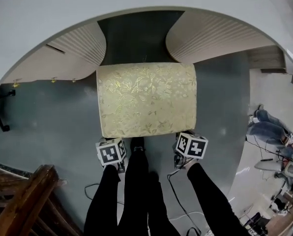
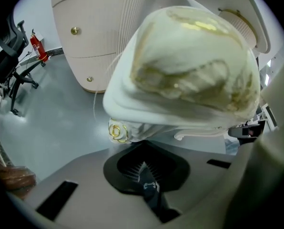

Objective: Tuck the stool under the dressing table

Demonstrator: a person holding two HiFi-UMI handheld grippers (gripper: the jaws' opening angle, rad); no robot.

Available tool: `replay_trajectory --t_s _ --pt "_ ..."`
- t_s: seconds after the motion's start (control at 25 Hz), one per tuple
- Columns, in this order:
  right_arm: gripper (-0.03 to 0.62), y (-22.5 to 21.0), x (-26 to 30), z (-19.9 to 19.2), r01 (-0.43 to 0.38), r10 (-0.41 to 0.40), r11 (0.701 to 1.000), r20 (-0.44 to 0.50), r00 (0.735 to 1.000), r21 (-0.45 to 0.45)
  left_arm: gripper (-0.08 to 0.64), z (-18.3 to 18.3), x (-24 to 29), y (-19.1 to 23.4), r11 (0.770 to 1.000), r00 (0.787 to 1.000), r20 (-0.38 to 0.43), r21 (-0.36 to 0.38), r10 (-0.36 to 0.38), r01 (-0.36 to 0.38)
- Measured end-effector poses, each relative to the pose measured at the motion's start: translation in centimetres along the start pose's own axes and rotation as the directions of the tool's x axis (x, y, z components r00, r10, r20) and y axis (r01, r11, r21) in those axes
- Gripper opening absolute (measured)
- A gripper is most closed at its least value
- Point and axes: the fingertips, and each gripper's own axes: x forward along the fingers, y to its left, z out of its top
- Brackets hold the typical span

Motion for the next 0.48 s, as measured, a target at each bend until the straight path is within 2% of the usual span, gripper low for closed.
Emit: replay_trajectory --t_s 0.16,0.48 --pt "0.005 0.3 0.2 0.5 0.002 -0.002 1.0 0.012 1.0 0.008 0.008 0.7 0.2 0.1 1.0 1.0 0.008 0.014 -0.005 0.005" --pt "0.005 1.1 1.2 3.5 0.005 -0.004 0.999 0.026 1.0 -0.04 0.008 3.8 1.0 0.3 0.999 1.0 0.03 0.031 -0.011 0.01"
